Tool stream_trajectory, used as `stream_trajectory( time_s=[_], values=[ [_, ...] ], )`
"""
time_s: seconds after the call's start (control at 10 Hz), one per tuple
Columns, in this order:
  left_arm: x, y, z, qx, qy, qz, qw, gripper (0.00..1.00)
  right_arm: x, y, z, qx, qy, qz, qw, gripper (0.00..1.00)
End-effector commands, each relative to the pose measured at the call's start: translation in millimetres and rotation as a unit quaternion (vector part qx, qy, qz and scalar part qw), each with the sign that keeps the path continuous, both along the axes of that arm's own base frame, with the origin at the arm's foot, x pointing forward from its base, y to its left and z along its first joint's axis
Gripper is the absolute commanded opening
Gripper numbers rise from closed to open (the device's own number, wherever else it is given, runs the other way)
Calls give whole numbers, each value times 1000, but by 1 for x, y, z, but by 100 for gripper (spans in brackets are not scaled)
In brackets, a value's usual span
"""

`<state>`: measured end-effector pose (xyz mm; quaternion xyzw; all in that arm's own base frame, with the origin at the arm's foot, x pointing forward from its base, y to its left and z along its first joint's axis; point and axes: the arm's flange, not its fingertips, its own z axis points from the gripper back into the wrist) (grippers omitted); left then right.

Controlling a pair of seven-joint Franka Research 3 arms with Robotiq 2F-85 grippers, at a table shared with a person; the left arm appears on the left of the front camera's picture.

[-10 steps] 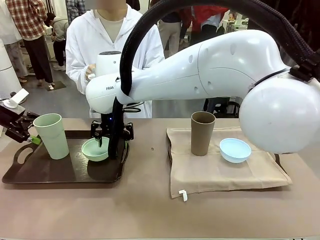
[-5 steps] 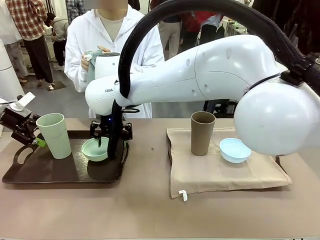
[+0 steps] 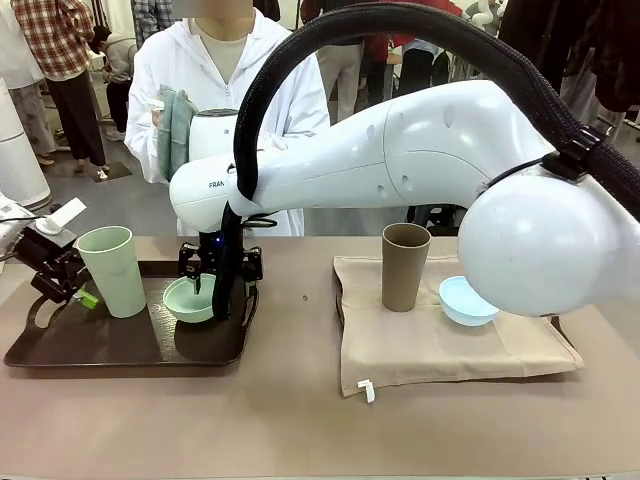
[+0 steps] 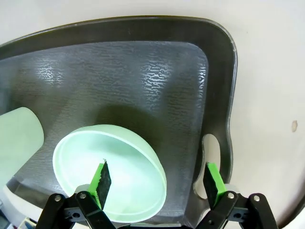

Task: Set up a tray with a mat and arrange the tableware.
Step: Pick up the Picnic Bowl and Reusable plastic cup from the Handle tray in front of the human's position and hold them in the air.

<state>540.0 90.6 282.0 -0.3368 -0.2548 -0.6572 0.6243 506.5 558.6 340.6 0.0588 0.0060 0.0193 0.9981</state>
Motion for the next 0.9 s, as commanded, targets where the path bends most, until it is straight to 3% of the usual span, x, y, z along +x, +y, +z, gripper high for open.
stream_trajectory(
  time_s=[0.0, 0.8],
  values=[
    [-4, -4, -3, -2, -15, -20, 1000, 100, 10, 7, 2, 5, 0, 9, 1000, 100],
    [-4, -12, -1, -62, -27, 14, 998, 100, 11, 13, 0, 1, 6, 18, 1000, 100]
  ],
)
